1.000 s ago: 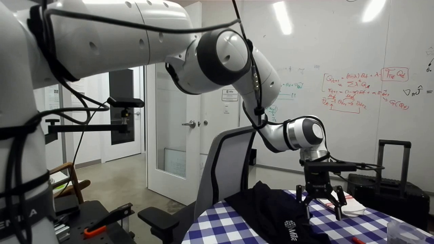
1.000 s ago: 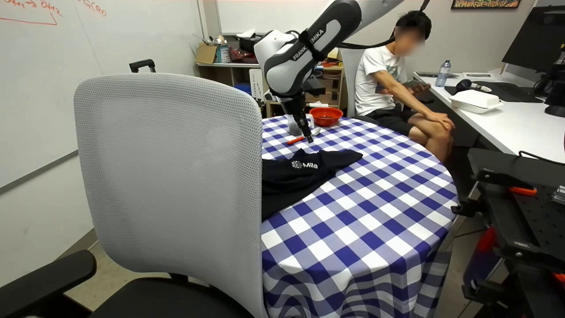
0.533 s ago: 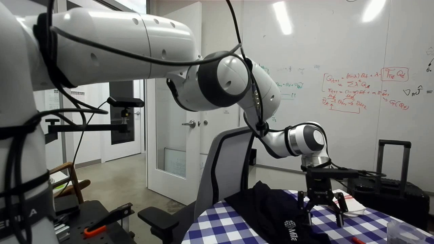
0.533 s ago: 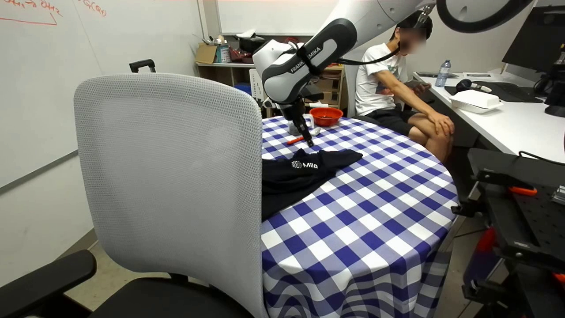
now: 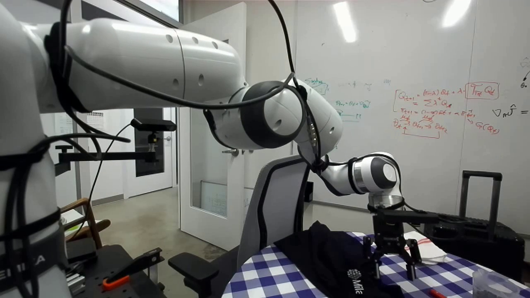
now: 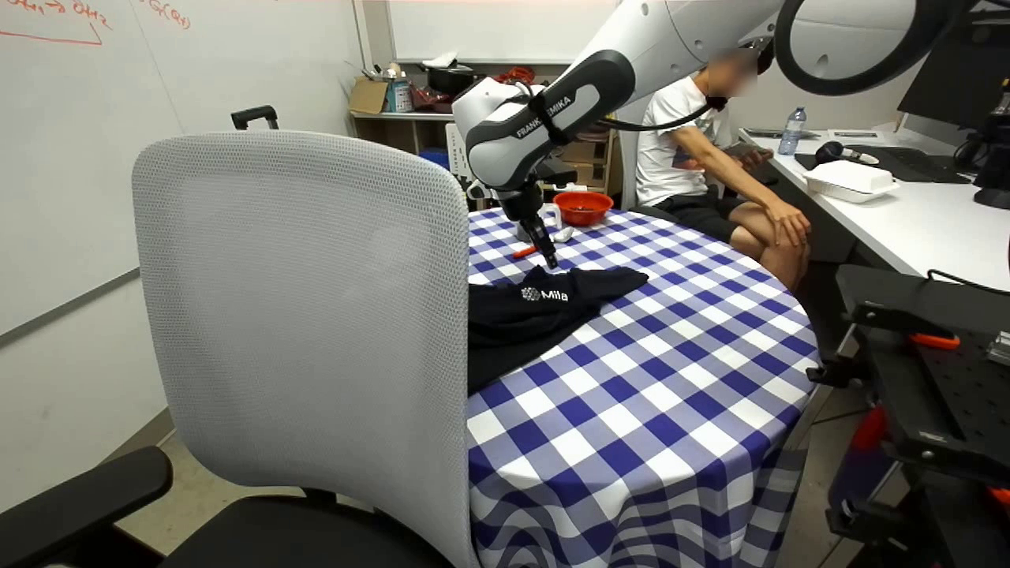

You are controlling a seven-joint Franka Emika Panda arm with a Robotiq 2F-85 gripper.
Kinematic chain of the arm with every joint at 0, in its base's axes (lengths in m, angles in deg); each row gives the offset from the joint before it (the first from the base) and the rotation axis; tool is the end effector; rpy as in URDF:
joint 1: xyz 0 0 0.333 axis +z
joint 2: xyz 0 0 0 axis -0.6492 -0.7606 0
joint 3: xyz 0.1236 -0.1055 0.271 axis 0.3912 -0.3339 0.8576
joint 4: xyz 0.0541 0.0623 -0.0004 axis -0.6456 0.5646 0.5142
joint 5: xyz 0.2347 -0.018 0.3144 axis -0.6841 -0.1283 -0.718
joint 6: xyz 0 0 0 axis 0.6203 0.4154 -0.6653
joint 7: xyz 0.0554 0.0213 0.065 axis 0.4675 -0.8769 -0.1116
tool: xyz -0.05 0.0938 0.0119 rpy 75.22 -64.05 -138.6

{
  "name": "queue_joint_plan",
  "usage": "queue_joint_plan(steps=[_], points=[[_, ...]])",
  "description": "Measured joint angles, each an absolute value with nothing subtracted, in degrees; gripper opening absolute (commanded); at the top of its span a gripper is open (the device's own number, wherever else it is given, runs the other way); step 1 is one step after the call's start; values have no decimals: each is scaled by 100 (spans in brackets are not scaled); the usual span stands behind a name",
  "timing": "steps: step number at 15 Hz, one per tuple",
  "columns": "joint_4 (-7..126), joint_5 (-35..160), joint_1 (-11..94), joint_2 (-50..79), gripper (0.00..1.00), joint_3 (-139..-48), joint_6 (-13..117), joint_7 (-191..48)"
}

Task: Pick up the black hood and hang it on the chair

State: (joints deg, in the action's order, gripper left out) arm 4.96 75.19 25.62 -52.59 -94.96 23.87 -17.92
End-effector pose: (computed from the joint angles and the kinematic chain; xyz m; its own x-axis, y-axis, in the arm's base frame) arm 0.7132 -0.2490 0.0379 0.6999 0.5773 -0.4206 0.6387 -0.7694 0.0067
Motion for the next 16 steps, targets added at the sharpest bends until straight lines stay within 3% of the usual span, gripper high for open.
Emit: queue_joint_plan(steps=[13,16], points=[[260,7208,2441,-5444,96,-9378,2106,-902],[254,7211,2474,-5444,90,-9380,2119,-894]])
